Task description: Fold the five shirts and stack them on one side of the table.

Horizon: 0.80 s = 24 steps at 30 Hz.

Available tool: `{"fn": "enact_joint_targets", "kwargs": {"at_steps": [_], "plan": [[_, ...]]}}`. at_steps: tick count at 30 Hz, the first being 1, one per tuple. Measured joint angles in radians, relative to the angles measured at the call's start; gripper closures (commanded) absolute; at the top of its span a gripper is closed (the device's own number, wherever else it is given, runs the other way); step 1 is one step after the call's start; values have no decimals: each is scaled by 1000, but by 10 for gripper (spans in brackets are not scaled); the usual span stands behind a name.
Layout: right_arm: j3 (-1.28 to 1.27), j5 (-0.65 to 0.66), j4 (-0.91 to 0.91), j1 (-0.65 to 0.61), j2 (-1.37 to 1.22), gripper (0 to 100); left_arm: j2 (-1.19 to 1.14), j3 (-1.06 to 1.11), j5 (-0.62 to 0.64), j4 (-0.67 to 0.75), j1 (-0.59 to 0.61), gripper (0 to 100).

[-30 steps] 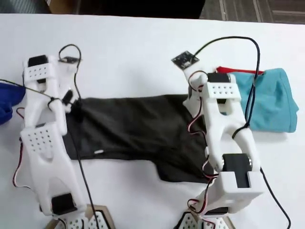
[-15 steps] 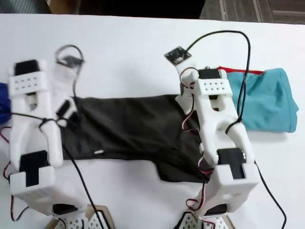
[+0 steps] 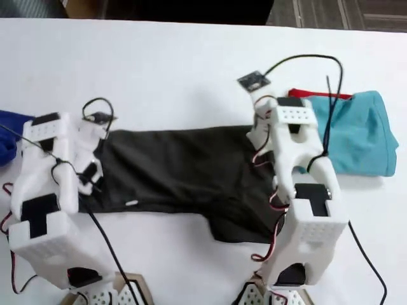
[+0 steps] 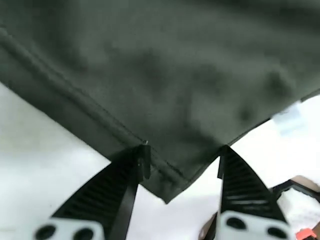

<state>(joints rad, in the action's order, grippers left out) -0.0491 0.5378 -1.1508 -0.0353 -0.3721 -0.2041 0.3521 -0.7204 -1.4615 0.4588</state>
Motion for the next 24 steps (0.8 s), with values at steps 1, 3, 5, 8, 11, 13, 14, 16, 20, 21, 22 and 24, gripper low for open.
{"fn": "enact_joint_targets", "kwargs": {"at_steps": [1,3,5,8,11,13,14,16,20,21,22,24], "plan": [[23,0,-26,2,0,783,0,0,-5,0,2,759],[64,0,-83,-5,2,783,-3,-2,-5,0,-5,759],[98,0,-138,-28,28,783,-5,-25,-5,-6,-9,759],[121,0,-230,-94,133,783,-5,-109,2,-58,-49,759],[118,34,-347,-183,273,783,-5,-229,40,-135,-72,759],[81,63,-413,-230,365,783,-5,-327,54,-199,-91,759],[54,77,-439,-247,407,783,-5,-376,63,-232,-103,759],[-20,110,-477,-262,474,783,-5,-471,86,-279,-124,759],[-222,176,-485,-267,569,783,-14,-563,141,-288,-129,759],[-278,184,-463,-267,586,783,-14,-563,153,-278,-129,759],[-331,189,-436,-267,601,783,-14,-552,163,-259,-130,759],[-431,195,-370,-267,618,783,-14,-500,181,-201,-135,759]]}}
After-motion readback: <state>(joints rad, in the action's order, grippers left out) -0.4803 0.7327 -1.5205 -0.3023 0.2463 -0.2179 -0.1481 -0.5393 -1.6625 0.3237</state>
